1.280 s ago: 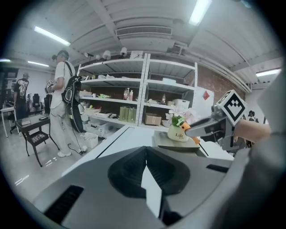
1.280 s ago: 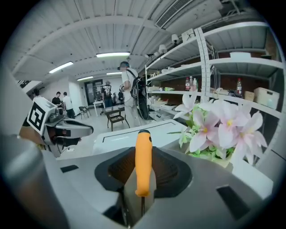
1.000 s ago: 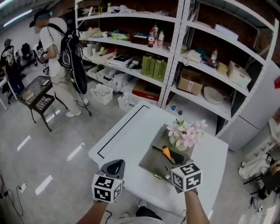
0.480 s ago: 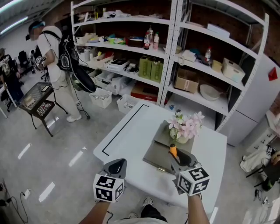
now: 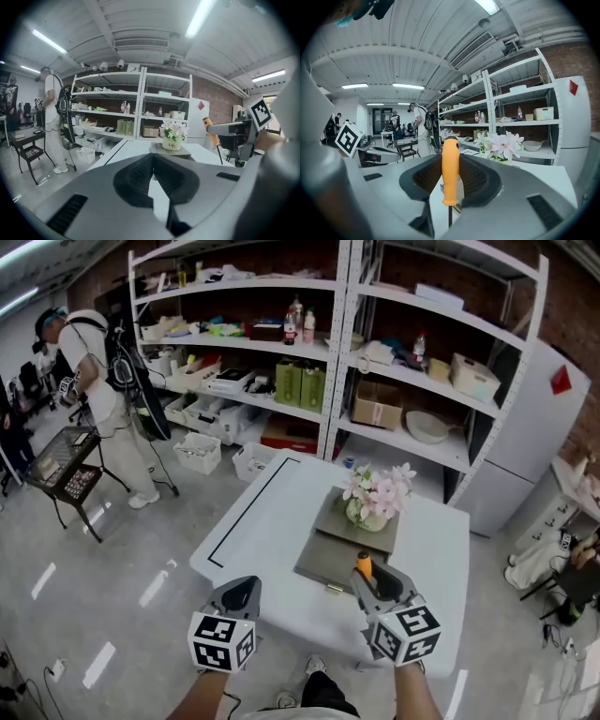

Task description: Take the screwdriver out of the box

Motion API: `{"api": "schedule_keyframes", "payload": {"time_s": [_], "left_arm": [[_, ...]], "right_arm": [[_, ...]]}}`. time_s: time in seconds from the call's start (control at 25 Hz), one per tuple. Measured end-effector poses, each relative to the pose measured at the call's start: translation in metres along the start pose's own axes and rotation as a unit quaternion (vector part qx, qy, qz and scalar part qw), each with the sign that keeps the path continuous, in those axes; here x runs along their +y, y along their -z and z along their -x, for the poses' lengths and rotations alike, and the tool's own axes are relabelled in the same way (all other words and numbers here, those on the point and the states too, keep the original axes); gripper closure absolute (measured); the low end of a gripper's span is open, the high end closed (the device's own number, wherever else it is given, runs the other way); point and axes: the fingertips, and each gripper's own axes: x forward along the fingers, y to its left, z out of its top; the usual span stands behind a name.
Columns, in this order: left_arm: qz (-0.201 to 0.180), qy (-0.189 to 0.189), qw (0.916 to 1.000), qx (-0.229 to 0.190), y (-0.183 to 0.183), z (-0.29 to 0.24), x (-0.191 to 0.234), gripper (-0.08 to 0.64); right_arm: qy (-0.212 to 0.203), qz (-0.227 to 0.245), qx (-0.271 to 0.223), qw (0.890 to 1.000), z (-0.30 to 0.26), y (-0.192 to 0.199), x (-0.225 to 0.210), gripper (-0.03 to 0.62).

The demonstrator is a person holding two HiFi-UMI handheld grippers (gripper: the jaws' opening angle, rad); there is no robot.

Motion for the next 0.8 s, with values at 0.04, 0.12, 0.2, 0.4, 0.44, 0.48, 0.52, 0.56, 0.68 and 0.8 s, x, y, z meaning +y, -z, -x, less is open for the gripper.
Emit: {"api": "schedule_keyframes", "payload": {"time_s": [0.04,0.12,0.2,0.4,0.44,0.48,0.52,0.56,0.68,0.8], "left_arm": [[-0.001,0.003,1.0,0.0,0.0,0.001,-0.002,0.557],[-0.002,0.008,1.0,0.0,0.001,0.001,-0.006,0.557],[-0.003,0.013,0.9999,0.001,0.002,0.001,-0.01,0.557],[-0.006,0.018,0.9998,-0.002,-0.001,0.003,-0.015,0.557],[-0.006,0.018,0.9998,-0.002,-0.002,0.003,-0.016,0.557],[-0.006,0.019,0.9998,-0.002,-0.002,0.003,-0.016,0.557],[-0.007,0.019,0.9998,-0.002,-0.001,0.003,-0.016,0.557],[-0.007,0.02,0.9998,-0.002,0.0,0.002,-0.017,0.557],[-0.006,0.02,0.9998,0.0,0.004,0.002,-0.017,0.557],[-0.005,0.021,0.9998,0.002,0.006,0.003,-0.018,0.557]], "right_arm": [[0.004,0.0,0.0,1.0,0.003,0.001,0.0,0.474],[0.011,0.001,0.0,1.0,0.009,0.003,-0.001,0.474],[0.018,-0.001,-0.002,1.0,0.015,0.004,-0.003,0.474],[0.026,-0.002,-0.004,1.0,0.023,0.004,-0.005,0.474],[0.027,-0.002,-0.004,1.0,0.024,0.005,-0.005,0.474],[0.028,-0.002,-0.004,1.0,0.025,0.005,-0.005,0.474],[0.029,-0.002,-0.004,1.0,0.026,0.006,-0.006,0.474],[0.03,-0.002,-0.004,1.0,0.026,0.007,-0.006,0.474],[0.03,0.0,-0.002,1.0,0.026,0.01,-0.006,0.474],[0.03,0.002,0.001,1.0,0.026,0.012,-0.006,0.474]]}}
